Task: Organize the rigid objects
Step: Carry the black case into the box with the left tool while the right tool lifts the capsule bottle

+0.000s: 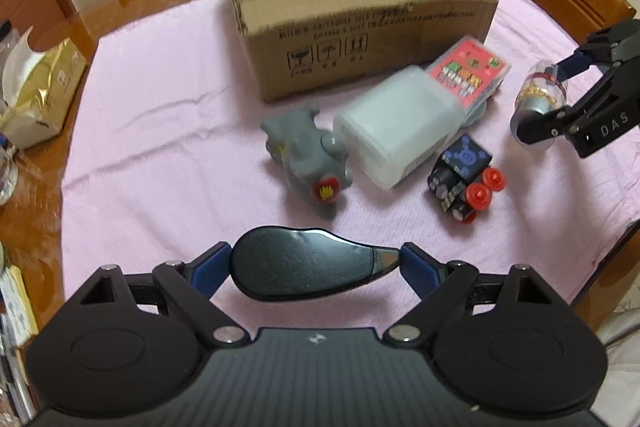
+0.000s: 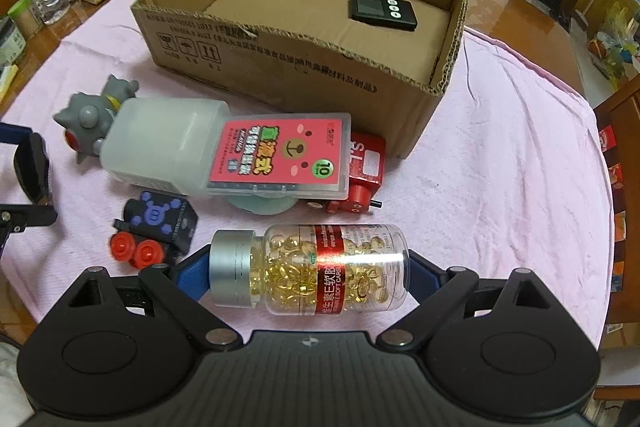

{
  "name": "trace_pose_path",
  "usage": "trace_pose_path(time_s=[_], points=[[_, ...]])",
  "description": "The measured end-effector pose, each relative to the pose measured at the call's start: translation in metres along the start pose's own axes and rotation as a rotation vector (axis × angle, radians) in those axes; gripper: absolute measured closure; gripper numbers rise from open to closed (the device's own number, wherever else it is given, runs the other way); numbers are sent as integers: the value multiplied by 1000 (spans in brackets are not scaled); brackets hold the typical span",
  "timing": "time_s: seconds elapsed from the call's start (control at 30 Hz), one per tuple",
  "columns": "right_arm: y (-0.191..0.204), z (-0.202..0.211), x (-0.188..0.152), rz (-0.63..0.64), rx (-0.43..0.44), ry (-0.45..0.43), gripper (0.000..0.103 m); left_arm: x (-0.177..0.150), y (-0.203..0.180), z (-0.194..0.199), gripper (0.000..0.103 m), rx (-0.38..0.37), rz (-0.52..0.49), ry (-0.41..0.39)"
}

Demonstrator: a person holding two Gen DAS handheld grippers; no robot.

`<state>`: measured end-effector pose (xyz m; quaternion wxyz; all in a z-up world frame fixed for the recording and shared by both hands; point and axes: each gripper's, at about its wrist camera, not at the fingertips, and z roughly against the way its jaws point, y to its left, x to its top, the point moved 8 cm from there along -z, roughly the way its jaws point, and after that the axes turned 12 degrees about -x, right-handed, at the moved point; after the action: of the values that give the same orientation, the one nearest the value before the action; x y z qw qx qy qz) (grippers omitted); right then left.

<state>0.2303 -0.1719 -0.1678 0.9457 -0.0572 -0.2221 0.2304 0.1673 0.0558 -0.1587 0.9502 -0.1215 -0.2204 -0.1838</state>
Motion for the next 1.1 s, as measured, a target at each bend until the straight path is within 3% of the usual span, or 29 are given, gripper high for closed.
trace_pose_path(time_s=[0.33,0.57,0.8,1.1], points=[[-5,44,18,28,65,-41,6,46,-13,40,14,-35,-69,-53],[-19,73,52,27,68,-132,6,104,-13,57,14,-35,-112,-155],[-28,82,88,33,54,-208,6,162,-5,38,14,-7,-127,-212],[-36,76,113,33,56,-235,6,188,8,-6,13,16,-80,-200]])
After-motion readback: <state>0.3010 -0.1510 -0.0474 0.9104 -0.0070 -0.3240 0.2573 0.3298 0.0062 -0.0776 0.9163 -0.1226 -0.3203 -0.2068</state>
